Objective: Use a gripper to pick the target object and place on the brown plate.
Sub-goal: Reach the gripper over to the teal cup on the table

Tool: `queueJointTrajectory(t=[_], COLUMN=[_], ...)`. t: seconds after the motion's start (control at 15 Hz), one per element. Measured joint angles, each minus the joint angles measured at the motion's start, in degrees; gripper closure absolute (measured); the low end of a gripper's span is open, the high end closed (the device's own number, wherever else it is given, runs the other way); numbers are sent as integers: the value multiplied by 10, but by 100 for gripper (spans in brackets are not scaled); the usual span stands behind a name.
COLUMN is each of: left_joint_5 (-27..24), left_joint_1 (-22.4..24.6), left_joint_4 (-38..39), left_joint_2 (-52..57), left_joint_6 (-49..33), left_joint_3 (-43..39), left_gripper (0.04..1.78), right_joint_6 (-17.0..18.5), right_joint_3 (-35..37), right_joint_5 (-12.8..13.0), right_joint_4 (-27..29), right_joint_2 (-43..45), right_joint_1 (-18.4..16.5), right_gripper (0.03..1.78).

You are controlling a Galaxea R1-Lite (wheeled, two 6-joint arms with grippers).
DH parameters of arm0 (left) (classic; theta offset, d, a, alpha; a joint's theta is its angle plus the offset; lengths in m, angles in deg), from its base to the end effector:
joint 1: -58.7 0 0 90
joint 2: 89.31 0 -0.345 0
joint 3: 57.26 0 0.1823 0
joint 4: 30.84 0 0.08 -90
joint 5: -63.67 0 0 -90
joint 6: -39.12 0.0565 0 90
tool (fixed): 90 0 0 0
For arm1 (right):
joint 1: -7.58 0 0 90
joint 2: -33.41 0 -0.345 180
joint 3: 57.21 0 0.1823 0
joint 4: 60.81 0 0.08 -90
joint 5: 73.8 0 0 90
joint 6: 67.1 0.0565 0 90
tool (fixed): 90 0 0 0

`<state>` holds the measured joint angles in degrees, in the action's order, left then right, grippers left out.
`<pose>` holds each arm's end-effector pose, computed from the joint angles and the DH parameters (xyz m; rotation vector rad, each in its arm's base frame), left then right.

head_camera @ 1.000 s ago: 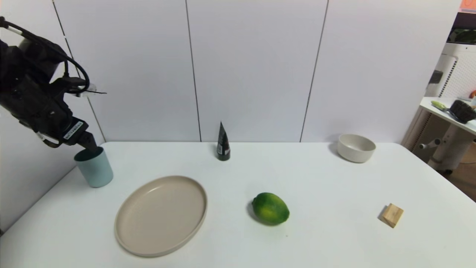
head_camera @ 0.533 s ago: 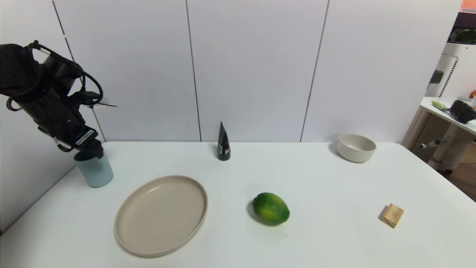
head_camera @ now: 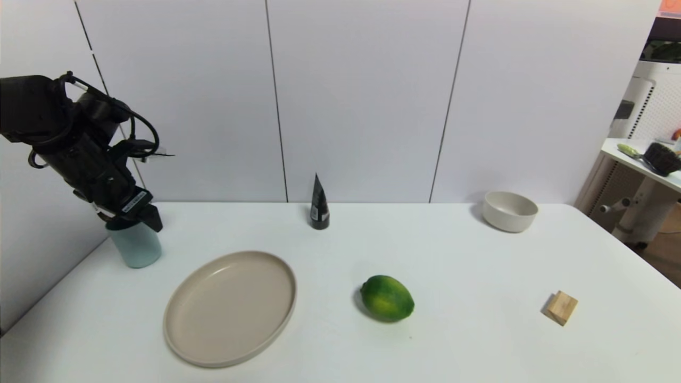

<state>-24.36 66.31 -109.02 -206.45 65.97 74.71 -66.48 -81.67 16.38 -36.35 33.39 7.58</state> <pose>0.3911 0.0542 0.2317 0.3643 1.1170 -0.1117 -0.0425 -0.0002 0.0755 0.0108 0.0003 -0.0031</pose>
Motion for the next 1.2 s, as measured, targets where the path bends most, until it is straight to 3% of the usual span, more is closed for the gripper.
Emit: queueJointTrajectory(t=[0.13, 1.07, 1.2], left_joint_5=[-18, -16, -16], left_joint_1=[0, -1, -1], left_joint_4=[0, 5, 5], left_joint_2=[-4, -89, -98], left_joint_6=[2, 2, 1], left_joint_3=[-2, 7, 7], left_gripper=[13, 13, 50], right_joint_6=[0, 0, 0], right_joint_3=[0, 0, 0], right_joint_5=[0, 0, 0], right_joint_4=[0, 0, 0], right_joint_2=[0, 0, 0], right_joint_1=[0, 0, 0], right_gripper=[11, 11, 11])
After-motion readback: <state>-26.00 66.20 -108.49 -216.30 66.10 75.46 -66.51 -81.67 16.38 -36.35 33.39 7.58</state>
